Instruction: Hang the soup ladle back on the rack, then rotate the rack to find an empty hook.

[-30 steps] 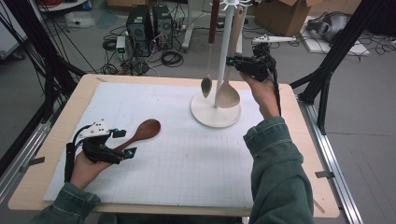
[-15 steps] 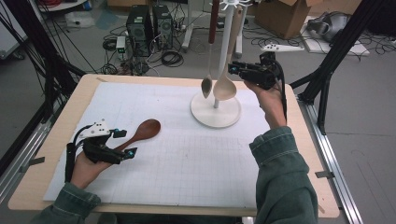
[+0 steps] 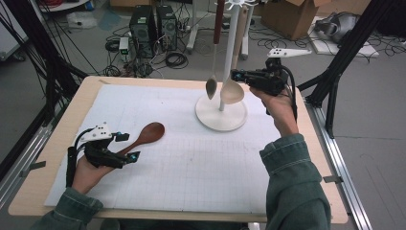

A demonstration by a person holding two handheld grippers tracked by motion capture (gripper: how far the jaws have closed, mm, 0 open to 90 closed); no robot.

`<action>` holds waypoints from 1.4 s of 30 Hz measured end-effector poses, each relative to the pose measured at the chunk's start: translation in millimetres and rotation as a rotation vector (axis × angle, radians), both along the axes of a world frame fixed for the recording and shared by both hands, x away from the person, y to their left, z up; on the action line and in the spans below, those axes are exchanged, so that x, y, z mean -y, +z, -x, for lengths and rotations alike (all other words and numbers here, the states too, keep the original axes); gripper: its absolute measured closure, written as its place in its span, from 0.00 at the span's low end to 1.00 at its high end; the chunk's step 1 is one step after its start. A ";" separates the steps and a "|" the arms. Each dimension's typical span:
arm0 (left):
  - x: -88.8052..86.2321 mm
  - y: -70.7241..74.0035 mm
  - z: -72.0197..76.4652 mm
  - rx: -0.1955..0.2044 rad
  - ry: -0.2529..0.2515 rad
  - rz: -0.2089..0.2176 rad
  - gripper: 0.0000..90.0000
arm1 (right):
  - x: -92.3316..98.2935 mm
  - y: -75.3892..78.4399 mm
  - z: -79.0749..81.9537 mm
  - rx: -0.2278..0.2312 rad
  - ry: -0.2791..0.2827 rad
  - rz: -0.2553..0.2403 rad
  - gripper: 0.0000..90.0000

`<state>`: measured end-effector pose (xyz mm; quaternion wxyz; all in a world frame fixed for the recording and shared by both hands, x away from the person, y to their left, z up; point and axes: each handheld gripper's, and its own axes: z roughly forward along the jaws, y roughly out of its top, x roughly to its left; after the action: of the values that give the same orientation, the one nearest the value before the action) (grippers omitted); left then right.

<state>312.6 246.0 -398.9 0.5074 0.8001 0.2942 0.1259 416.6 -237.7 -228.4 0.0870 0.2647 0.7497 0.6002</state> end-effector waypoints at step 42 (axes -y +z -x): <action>0.2 -0.7 -2.1 -0.002 -0.005 0.013 0.16 | 24.0 114.1 -33.5 0.113 -0.040 0.004 1.00</action>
<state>314.7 245.8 -399.7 0.5125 0.7976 0.2937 0.1219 450.0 -261.7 -114.3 0.1417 0.2450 0.7394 0.6109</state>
